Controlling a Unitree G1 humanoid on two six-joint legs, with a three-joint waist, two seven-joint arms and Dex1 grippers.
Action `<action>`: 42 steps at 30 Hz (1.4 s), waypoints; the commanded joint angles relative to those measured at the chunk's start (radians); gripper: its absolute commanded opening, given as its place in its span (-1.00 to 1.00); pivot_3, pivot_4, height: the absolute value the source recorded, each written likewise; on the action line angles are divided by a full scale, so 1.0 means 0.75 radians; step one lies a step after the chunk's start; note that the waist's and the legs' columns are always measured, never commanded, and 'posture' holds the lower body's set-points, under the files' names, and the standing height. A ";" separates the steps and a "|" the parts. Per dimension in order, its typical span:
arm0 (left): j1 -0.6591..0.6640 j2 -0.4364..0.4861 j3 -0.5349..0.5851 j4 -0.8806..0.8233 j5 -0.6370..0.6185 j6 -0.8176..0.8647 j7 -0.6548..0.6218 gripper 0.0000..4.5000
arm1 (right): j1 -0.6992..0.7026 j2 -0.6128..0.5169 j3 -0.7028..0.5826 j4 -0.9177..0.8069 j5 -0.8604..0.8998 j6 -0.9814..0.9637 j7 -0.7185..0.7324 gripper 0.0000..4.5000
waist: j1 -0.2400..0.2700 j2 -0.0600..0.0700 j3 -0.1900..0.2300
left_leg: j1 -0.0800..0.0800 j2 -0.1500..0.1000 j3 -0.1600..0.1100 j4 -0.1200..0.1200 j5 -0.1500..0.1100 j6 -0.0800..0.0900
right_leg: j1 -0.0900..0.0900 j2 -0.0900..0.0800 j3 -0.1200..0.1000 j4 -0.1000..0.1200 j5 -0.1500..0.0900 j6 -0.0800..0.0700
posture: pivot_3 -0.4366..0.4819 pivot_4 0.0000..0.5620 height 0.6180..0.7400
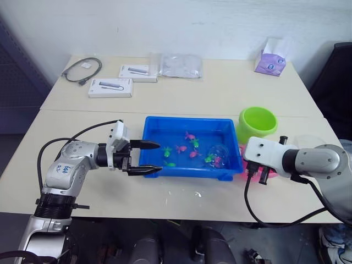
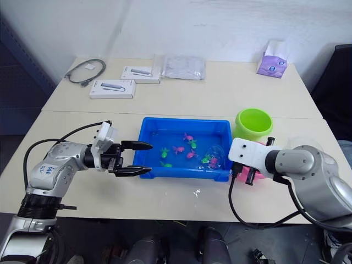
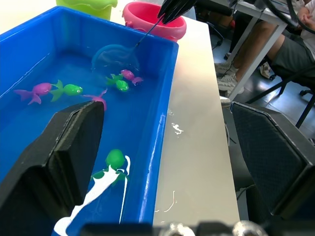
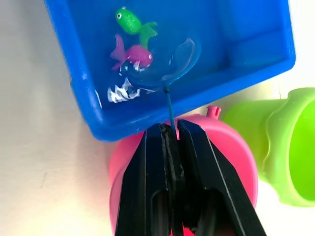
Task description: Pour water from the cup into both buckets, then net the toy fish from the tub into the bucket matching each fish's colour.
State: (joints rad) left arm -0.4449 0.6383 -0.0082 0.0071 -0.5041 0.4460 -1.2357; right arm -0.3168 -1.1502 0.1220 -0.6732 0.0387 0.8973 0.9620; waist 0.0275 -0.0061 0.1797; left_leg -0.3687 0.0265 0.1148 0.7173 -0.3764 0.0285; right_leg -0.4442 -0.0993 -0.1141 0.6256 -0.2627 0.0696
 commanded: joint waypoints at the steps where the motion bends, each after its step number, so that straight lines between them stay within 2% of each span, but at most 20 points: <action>1: 0.009 0.010 0.005 -0.044 -0.011 -0.009 -0.009 0.96 | 0.011 -0.092 -0.061 0.002 0.040 0.044 0.062 -1.00 | 0.000 0.000 0.000 | 0.000 0.000 0.000 0.000 0.000 0.001 | 0.000 0.000 0.000 0.000 0.000 0.000 | -0.05 -0.47 1.00; 12: 0.022 0.006 -0.002 -0.060 -0.012 -0.012 0.003 0.96 | -0.092 -0.097 0.018 0.057 0.129 0.089 0.093 -1.00 | -0.004 0.000 0.000 | 0.000 -0.001 0.000 0.001 -0.001 0.002 | 0.000 -0.001 0.000 -0.001 0.000 0.000 | -0.05 -0.47 1.00; 24: 0.020 0.005 -0.002 -0.052 -0.003 -0.023 0.010 0.96 | -0.148 -0.132 -0.108 0.102 0.346 0.266 0.124 -1.00 | -0.003 0.000 0.000 | 0.000 -0.001 0.000 0.001 -0.001 0.002 | 0.000 -0.003 0.000 -0.001 0.000 0.001 | -0.05 -0.47 1.00; 35: 0.014 0.005 -0.001 -0.042 0.000 -0.030 0.014 0.96 | -0.166 -0.052 -0.186 0.124 0.542 0.414 0.058 -1.00 | -0.005 0.000 0.000 | 0.000 0.000 0.000 0.000 -0.001 0.002 | 0.000 -0.008 -0.001 -0.001 0.000 0.000 | -0.05 -0.47 1.00; 42: 0.021 0.013 0.005 -0.053 -0.005 -0.021 0.019 0.96 | -0.155 -0.033 -0.132 0.143 0.536 0.312 0.023 -1.00 | -0.008 0.000 0.000 | 0.000 0.000 0.001 0.000 -0.001 0.001 | 0.000 -0.007 -0.001 -0.001 0.000 0.000 | -0.05 -0.47 1.00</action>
State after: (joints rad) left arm -0.4251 0.6372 -0.0195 0.0002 -0.5015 0.4360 -1.2231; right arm -0.4287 -1.1743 0.0242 -0.5548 0.4407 1.1618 0.9827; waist 0.0213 -0.0061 0.1797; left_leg -0.3684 0.0263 0.1154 0.7175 -0.3770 0.0295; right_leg -0.4443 -0.1034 -0.1147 0.6251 -0.2625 0.0700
